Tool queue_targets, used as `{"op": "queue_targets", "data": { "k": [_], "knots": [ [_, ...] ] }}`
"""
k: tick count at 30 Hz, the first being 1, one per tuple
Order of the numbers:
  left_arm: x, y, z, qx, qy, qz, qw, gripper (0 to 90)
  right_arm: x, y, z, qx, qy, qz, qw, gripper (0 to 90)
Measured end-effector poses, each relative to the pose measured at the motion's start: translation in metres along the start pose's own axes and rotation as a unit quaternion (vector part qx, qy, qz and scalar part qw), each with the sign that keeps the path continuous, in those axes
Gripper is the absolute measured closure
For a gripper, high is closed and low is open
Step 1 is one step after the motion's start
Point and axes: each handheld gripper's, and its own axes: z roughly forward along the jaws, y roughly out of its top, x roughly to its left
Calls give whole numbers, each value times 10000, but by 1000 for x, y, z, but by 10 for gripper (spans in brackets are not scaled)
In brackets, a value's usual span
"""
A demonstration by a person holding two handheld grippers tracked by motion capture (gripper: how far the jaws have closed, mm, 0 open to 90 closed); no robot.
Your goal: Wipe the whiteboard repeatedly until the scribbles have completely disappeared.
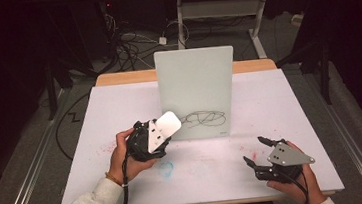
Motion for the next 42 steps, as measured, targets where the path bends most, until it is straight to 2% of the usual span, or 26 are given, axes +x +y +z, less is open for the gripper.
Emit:
{"op": "queue_targets", "data": {
  "k": [9, 11, 17, 18, 23, 24, 27, 29, 34, 39, 40, 42],
  "knots": [
    [-3, 5, 8, 53, 172, 232, 9996, 291, 0, 0, 0, -6, -13, -17, 10000, 263],
    [-3, 5, 10, 79, 286, 300, 9991, 291, 0, 0, 1, 8, -18, -2, 10000, 263],
    [-4, 5, 17, 98, 388, 362, 9985, 291, 1, -1, 1, 34, -9, -47, 10000, 263],
    [-6, 6, 22, 165, 445, 449, 9979, 291, 1, -1, 1, 47, -25, -49, 10000, 263],
    [-13, 7, 29, 151, 541, 644, 9963, 292, 1, -1, 1, 57, -17, -52, 10000, 263],
    [-18, 8, 32, 189, 580, 773, 9951, 292, 1, -1, 1, 56, -17, -62, 10000, 263],
    [-24, 7, 36, 213, 590, 849, 9944, 292, 1, -2, 2, 75, -21, -51, 10000, 263],
    [-31, 6, 42, 288, 621, 993, 9927, 292, 1, -2, 3, 113, -21, -82, 9999, 263],
    [-36, 6, 48, 225, 692, 1025, 9921, 292, 2, -2, 4, 145, -19, -108, 9998, 264],
    [-43, 12, 52, 178, 891, 1268, 9878, 292, 4, -2, 5, 205, -8, -191, 9996, 266],
    [-44, 12, 53, 151, 886, 1220, 9884, 292, 4, -2, 5, 205, -8, -191, 9996, 266],
    [-44, 15, 54, 130, 899, 1240, 9881, 292, 4, -2, 5, 184, -16, -182, 9997, 266]
  ]
}}
